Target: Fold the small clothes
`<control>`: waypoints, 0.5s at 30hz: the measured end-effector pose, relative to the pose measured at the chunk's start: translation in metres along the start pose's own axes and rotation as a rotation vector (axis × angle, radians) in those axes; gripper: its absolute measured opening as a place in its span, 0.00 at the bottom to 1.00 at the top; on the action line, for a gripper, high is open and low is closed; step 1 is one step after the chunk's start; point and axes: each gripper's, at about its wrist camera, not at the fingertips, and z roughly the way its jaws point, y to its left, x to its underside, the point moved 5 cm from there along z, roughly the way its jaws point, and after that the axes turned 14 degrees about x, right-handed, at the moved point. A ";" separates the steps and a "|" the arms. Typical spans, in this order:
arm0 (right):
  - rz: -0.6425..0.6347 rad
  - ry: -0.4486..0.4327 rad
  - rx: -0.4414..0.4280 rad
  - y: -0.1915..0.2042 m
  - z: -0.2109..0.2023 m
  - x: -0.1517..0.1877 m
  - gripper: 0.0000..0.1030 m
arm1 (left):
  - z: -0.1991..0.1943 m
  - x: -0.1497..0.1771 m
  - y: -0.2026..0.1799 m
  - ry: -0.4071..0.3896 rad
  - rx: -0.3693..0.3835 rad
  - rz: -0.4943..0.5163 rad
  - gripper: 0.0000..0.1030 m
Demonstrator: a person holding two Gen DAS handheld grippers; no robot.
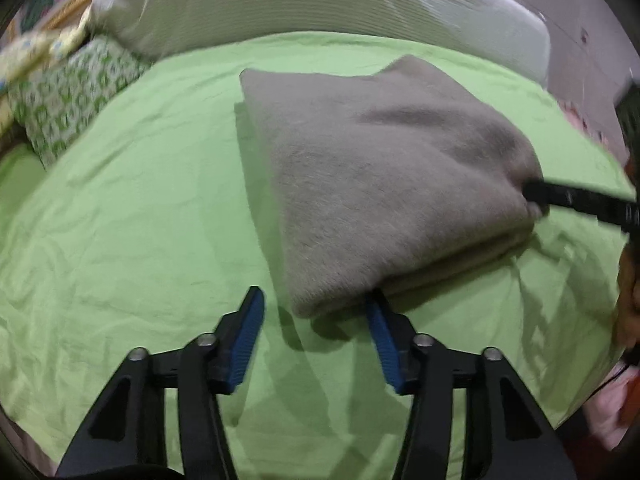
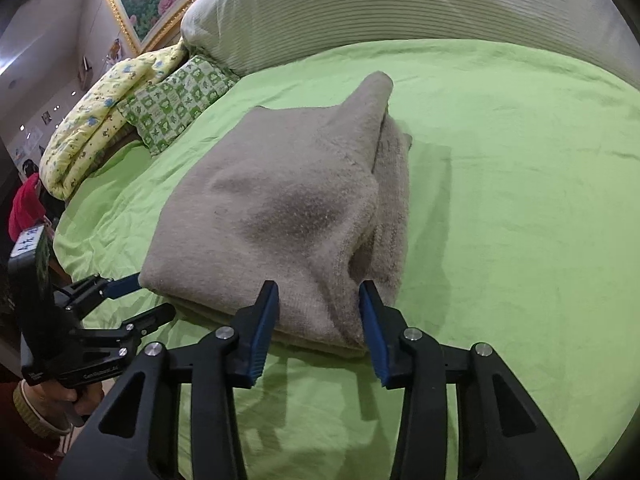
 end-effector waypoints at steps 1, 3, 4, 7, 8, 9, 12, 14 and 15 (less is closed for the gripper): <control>0.008 0.001 -0.004 -0.001 0.000 0.000 0.41 | 0.001 -0.002 0.004 -0.006 0.017 -0.029 0.49; 0.017 0.002 -0.009 -0.001 0.000 -0.001 0.41 | 0.006 -0.007 0.009 -0.003 0.041 -0.067 0.45; 0.018 0.004 -0.010 -0.001 0.000 -0.001 0.41 | 0.008 -0.008 0.010 0.000 0.048 -0.076 0.42; 0.010 0.005 -0.006 0.002 0.002 -0.002 0.39 | 0.010 -0.011 0.015 -0.004 0.103 -0.128 0.29; 0.005 0.005 -0.005 0.003 0.002 -0.002 0.35 | 0.007 -0.010 0.014 -0.016 0.117 -0.145 0.24; -0.001 0.008 -0.007 0.005 0.002 -0.003 0.30 | 0.005 -0.010 0.016 -0.026 0.124 -0.160 0.24; 0.001 0.019 -0.030 0.007 0.003 -0.007 0.10 | -0.009 -0.012 0.021 -0.073 0.142 -0.198 0.18; 0.035 0.003 -0.104 0.010 -0.006 -0.016 0.06 | -0.019 -0.015 0.026 -0.108 0.150 -0.227 0.15; 0.042 -0.027 -0.141 0.014 -0.015 -0.022 0.06 | -0.021 -0.016 0.029 -0.112 0.154 -0.239 0.14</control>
